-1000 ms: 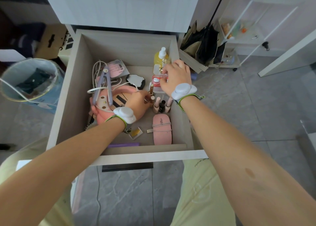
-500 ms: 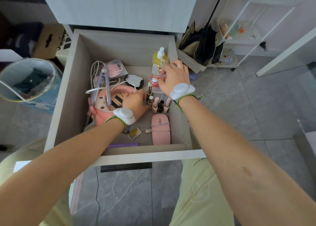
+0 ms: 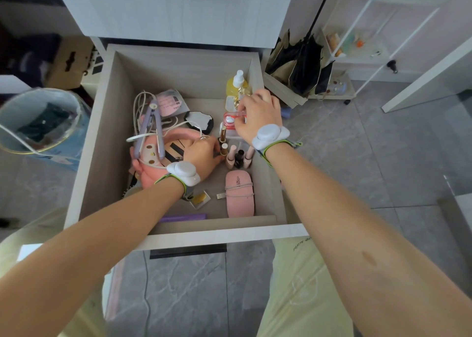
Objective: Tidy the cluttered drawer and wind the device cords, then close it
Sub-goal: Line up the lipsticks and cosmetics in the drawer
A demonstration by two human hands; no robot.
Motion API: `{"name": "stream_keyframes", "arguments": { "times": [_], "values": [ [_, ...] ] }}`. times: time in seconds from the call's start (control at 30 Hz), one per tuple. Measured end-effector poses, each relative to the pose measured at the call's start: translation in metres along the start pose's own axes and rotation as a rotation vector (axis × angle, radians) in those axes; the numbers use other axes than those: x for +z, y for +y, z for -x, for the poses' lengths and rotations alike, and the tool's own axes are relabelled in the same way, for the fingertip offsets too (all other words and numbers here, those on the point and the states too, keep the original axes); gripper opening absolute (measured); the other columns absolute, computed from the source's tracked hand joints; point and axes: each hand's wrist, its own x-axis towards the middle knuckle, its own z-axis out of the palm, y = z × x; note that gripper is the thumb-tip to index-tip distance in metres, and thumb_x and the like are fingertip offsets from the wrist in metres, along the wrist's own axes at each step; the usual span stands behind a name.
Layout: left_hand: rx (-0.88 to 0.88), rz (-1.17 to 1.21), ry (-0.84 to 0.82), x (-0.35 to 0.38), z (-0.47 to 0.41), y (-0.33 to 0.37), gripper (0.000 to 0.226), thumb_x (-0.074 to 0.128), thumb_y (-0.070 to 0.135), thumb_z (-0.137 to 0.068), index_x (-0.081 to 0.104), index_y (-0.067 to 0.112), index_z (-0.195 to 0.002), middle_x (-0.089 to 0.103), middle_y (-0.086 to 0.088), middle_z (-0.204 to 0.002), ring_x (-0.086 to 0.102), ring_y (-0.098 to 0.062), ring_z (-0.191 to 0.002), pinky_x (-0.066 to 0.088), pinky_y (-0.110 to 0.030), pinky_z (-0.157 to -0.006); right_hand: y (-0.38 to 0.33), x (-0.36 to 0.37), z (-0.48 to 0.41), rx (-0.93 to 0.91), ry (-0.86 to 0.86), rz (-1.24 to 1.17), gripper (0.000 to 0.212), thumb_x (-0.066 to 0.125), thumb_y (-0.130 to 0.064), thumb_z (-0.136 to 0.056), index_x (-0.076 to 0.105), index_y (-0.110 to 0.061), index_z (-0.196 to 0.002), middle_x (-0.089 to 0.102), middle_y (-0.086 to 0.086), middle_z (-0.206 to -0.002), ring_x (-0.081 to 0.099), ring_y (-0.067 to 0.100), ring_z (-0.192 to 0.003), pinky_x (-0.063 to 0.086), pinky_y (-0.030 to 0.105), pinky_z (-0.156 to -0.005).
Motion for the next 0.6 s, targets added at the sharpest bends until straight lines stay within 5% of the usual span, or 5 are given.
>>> {"name": "stream_keyframes", "arguments": {
  "times": [0.6],
  "values": [
    [-0.048,0.042,-0.024,-0.0029,-0.001,0.0029,0.022,0.066,0.027,-0.078,0.047,0.015,-0.076,0.062,-0.007,-0.083,0.055,-0.029,-0.083,0.029,-0.031,-0.083,0.0003,0.0004,-0.0003,0.003,0.002,-0.008,0.02,0.051,-0.024,-0.08,0.06,-0.016,-0.095,0.062,-0.001,-0.102,0.039,0.021,-0.121,0.026,0.033,-0.099]
  ]
}}
